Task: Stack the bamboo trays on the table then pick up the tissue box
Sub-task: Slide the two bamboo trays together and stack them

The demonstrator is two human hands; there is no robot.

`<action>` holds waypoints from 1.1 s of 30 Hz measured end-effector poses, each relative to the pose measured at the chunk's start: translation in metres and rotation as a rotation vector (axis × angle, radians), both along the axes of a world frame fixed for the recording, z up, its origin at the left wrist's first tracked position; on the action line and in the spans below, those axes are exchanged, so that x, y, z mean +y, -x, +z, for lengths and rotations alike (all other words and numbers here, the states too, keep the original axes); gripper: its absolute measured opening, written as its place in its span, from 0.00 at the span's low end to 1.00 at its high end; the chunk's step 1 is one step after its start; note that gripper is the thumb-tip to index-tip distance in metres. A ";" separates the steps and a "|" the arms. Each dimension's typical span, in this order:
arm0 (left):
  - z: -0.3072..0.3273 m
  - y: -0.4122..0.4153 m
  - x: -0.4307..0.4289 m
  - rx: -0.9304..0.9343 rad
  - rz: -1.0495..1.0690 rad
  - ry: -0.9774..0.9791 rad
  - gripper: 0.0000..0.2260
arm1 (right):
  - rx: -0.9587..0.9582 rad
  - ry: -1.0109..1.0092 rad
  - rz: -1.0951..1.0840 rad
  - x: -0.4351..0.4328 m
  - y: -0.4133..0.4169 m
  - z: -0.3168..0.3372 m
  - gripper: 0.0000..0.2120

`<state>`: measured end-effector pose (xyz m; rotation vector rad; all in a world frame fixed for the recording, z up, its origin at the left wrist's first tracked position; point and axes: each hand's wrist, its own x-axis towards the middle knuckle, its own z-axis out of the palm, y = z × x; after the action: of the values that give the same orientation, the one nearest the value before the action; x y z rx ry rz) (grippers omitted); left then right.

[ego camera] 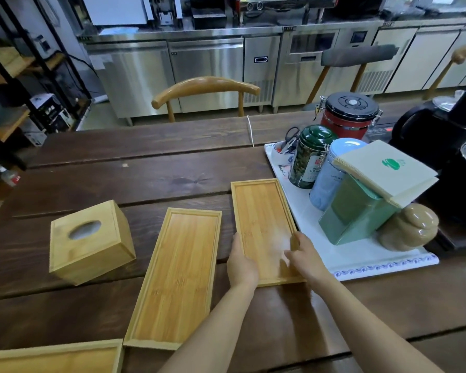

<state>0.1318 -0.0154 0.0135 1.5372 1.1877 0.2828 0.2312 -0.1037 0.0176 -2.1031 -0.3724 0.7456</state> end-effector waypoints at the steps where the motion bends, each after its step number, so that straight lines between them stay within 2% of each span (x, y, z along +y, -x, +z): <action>1: 0.000 0.001 0.002 0.001 -0.033 -0.005 0.26 | -0.062 0.015 -0.002 0.002 0.001 0.000 0.20; 3: 0.003 0.007 0.009 0.019 -0.122 -0.081 0.22 | -0.299 0.084 -0.032 0.006 0.005 0.001 0.13; 5: 0.008 0.021 0.021 0.083 -0.166 -0.282 0.17 | -0.501 0.121 -0.036 0.014 0.015 0.008 0.15; 6: 0.009 0.030 0.030 0.138 -0.157 -0.416 0.16 | -0.517 0.090 -0.010 0.020 0.024 0.014 0.16; 8: 0.009 0.054 0.050 0.292 -0.105 -0.623 0.19 | -0.397 0.012 0.104 0.036 0.048 0.024 0.18; 10: 0.009 0.079 0.071 0.480 -0.053 -0.623 0.26 | -0.124 -0.030 0.209 0.053 0.078 0.031 0.23; 13: 0.011 0.111 0.092 0.680 -0.019 -0.335 0.35 | 0.292 -0.075 0.226 0.077 0.120 0.036 0.30; 15: 0.015 0.125 0.097 0.707 -0.019 -0.113 0.36 | 0.436 -0.064 0.157 0.088 0.140 0.033 0.36; 17: 0.018 0.130 0.098 0.672 -0.044 0.024 0.35 | 0.505 -0.071 0.074 0.096 0.153 0.030 0.40; 21: 0.028 0.132 0.098 0.575 -0.046 0.049 0.28 | 0.562 -0.114 -0.081 0.100 0.159 0.031 0.34; 23: 0.033 0.139 0.101 0.512 0.021 0.036 0.20 | 0.565 -0.123 -0.159 0.096 0.153 0.029 0.32; 25: 0.037 0.149 0.104 0.400 0.066 0.066 0.08 | 0.581 -0.142 -0.214 0.091 0.144 0.026 0.26; 28: 0.041 0.158 0.100 0.215 0.097 0.188 0.08 | 0.367 -0.064 -0.186 0.084 0.135 0.024 0.15; 30: 0.042 0.159 0.094 0.099 0.103 0.261 0.08 | 0.225 -0.051 -0.180 0.079 0.129 0.026 0.14; 33: 0.042 0.152 0.079 -0.074 0.058 0.259 0.13 | 0.056 -0.061 -0.140 0.073 0.109 0.037 0.14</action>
<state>-0.0198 0.0634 0.0550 1.2590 1.1629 0.2128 0.1217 -0.0311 0.0549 -2.0231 -0.2123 0.7005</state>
